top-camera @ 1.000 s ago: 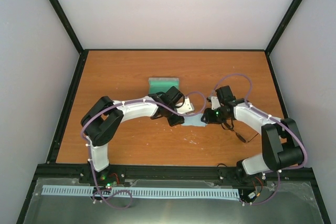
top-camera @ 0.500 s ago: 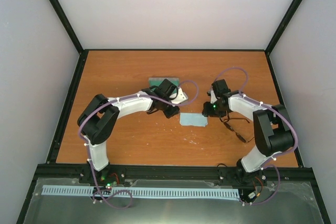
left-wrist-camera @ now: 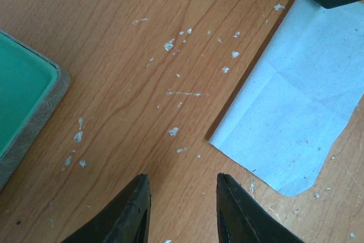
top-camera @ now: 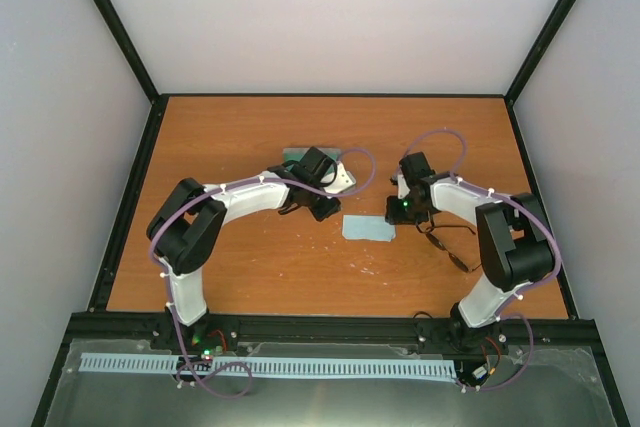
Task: Organize the sunglasses
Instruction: Pick up the glasses cleaning cloth from the center of the board.
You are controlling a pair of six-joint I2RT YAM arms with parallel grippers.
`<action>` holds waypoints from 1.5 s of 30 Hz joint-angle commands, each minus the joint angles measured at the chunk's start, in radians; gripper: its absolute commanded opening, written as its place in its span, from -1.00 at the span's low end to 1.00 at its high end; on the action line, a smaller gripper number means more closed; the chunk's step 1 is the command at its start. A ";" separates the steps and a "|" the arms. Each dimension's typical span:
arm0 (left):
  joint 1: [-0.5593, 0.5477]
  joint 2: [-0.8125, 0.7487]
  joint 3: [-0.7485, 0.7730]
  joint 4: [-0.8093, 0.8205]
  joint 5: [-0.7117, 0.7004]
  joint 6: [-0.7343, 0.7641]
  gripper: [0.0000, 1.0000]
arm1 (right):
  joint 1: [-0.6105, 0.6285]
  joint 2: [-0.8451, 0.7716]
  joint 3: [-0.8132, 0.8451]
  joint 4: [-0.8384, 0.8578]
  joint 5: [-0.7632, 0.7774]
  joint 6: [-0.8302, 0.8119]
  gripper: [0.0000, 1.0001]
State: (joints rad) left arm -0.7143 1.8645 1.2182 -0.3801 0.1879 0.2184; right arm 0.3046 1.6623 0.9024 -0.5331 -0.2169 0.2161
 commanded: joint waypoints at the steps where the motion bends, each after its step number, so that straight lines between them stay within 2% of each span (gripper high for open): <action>1: -0.002 0.018 0.040 0.024 -0.015 -0.008 -0.32 | 0.036 0.041 -0.006 -0.012 0.011 -0.004 -0.30; 4: -0.002 0.015 0.035 0.028 -0.018 -0.009 -0.32 | 0.050 0.049 -0.011 -0.014 0.025 0.001 -0.43; 10: -0.002 0.027 0.038 0.024 0.009 -0.003 -0.30 | 0.051 0.053 -0.025 -0.017 0.051 0.010 -0.93; 15: -0.003 0.074 0.070 -0.015 0.063 0.015 -0.15 | 0.052 0.038 -0.030 -0.011 0.073 0.024 -0.94; 22: -0.003 0.108 0.070 -0.026 0.117 0.036 -0.15 | 0.053 0.036 -0.013 -0.015 0.074 0.025 -0.94; 39: -0.030 0.156 0.084 -0.012 0.139 0.036 -0.27 | 0.053 0.018 -0.009 -0.013 0.058 0.026 -0.94; 45: -0.033 0.168 0.081 -0.006 0.137 0.040 -0.40 | 0.053 0.015 -0.013 -0.011 0.051 0.027 -0.94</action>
State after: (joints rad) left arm -0.7376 2.0060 1.2747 -0.3885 0.3149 0.2451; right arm 0.3496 1.6798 0.9062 -0.5163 -0.1879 0.2337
